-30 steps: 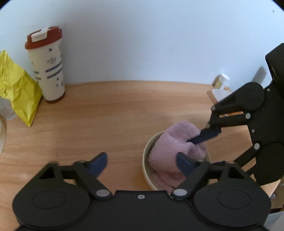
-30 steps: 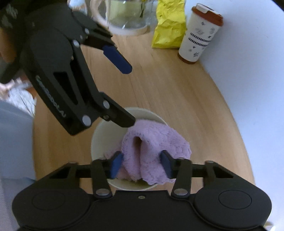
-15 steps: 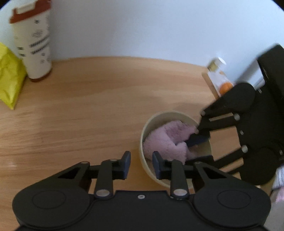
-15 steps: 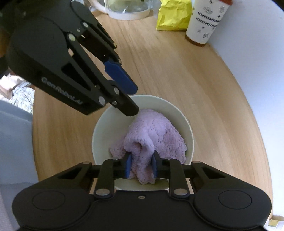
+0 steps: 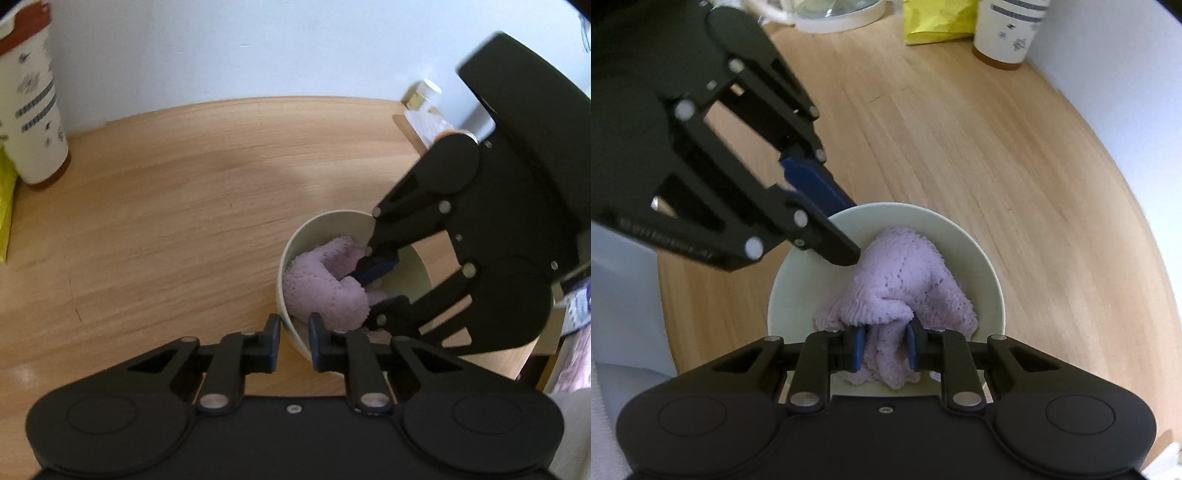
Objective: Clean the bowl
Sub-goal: 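Push the pink cloth into the bowl with the right gripper, then wipe inside the bowl with the cloth in the right gripper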
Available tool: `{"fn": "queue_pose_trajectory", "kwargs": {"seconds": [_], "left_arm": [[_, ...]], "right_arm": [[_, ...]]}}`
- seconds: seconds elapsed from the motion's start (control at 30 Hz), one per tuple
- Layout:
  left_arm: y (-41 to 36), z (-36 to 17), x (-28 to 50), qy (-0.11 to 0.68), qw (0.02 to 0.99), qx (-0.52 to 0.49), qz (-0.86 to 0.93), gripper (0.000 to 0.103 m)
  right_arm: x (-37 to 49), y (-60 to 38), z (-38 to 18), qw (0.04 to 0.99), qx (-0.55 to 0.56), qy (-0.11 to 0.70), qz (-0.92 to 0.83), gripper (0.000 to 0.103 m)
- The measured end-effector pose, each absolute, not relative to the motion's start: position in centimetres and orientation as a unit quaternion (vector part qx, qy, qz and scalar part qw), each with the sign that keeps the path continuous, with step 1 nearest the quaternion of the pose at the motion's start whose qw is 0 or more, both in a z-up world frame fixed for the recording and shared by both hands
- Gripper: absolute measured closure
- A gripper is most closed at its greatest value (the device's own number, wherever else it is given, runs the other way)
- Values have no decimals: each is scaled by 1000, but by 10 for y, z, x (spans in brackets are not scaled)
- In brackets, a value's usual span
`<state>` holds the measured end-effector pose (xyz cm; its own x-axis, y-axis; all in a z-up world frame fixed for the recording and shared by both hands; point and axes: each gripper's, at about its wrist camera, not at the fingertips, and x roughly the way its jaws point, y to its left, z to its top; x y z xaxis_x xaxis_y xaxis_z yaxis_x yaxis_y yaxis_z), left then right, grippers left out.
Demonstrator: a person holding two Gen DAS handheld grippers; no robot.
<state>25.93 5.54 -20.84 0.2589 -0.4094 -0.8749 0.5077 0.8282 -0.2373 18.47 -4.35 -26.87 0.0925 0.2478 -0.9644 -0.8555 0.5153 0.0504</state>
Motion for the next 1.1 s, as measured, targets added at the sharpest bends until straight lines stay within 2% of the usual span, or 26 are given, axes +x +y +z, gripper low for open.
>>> {"fn": "queue_pose_trajectory", "kwargs": {"seconds": [0.5,0.87,1.1], "left_arm": [[58,-200,247,524,788,87,-311,87],[60,-204,244,524,795,65,-299,86],[58,-207,240,525,799,56,-288,86]], "right_arm": [[194,-45,-262,744,-169,529,371,79],[184,-73,-250,808,-46,496,316,81],[189,-77,-249,810,-15,534,242,81]]}}
